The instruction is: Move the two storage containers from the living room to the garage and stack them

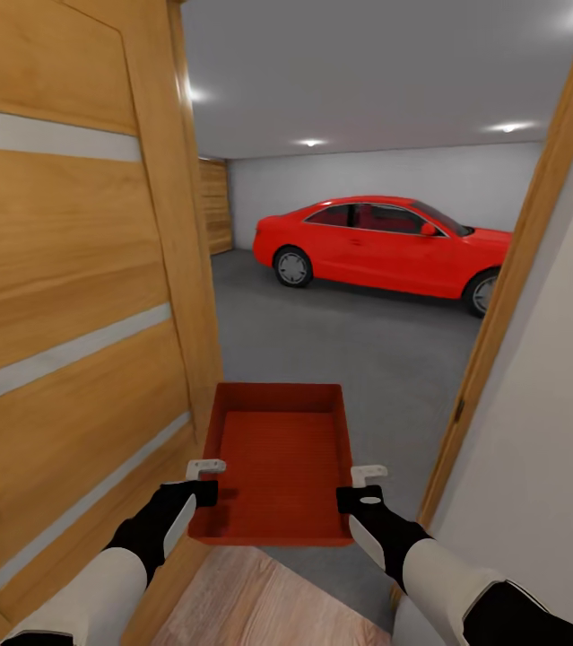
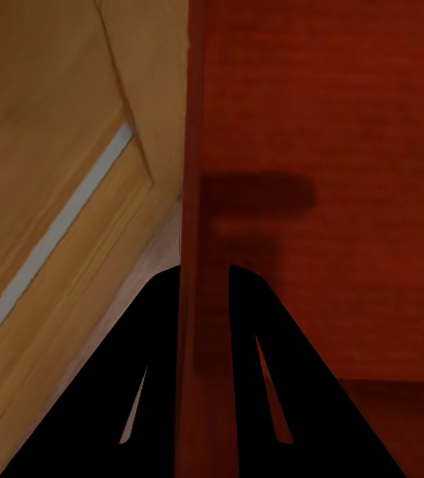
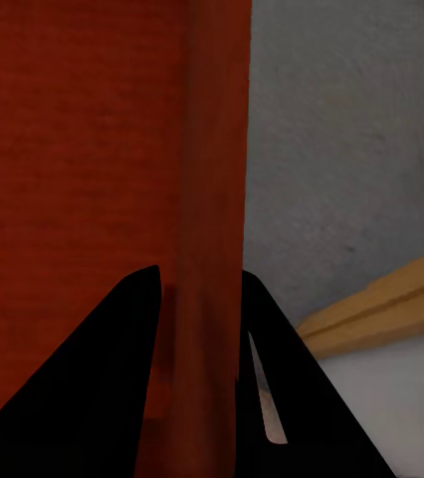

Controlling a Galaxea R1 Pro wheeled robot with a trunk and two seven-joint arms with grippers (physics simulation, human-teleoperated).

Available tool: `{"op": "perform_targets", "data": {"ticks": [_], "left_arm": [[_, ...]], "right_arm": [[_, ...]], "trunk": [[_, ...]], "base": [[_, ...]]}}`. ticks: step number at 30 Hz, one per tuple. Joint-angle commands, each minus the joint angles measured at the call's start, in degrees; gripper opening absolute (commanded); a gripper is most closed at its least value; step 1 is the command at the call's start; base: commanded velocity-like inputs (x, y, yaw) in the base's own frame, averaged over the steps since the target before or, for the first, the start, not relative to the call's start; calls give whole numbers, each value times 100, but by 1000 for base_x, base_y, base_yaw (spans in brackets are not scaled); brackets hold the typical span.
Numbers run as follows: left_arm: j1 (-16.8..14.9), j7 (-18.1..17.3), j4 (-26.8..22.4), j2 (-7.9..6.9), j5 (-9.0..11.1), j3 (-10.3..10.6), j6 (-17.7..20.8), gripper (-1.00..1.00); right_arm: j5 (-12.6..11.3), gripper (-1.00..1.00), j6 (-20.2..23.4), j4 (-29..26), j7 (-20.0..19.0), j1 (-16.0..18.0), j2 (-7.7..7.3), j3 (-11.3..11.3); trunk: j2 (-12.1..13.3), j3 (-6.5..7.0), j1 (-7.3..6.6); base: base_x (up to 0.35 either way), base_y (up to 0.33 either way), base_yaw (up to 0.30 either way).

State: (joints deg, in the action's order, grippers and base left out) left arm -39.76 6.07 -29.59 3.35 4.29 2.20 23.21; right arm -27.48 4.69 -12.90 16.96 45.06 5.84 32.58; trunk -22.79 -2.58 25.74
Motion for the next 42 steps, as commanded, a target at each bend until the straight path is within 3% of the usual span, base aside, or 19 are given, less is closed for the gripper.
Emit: {"op": "perform_targets", "data": {"ticks": [1,30,42], "left_arm": [[-6,66,-20,34,-86,-84,43,-100],[-6,69,-20,34,-86,-83,43,-100],[-6,61,-15,34,-86,-81,43,-100]], "right_arm": [[23,-100,32,-2,484,3,5,2],[23,-100,41,-2,484,3,5,2],[23,-100,49,-2,484,3,5,2]], "trunk": [[-13,-13,5],[-13,-13,5],[-13,-13,5]], "base": [[133,110,-241],[120,100,-239],[180,194,-26]]}}
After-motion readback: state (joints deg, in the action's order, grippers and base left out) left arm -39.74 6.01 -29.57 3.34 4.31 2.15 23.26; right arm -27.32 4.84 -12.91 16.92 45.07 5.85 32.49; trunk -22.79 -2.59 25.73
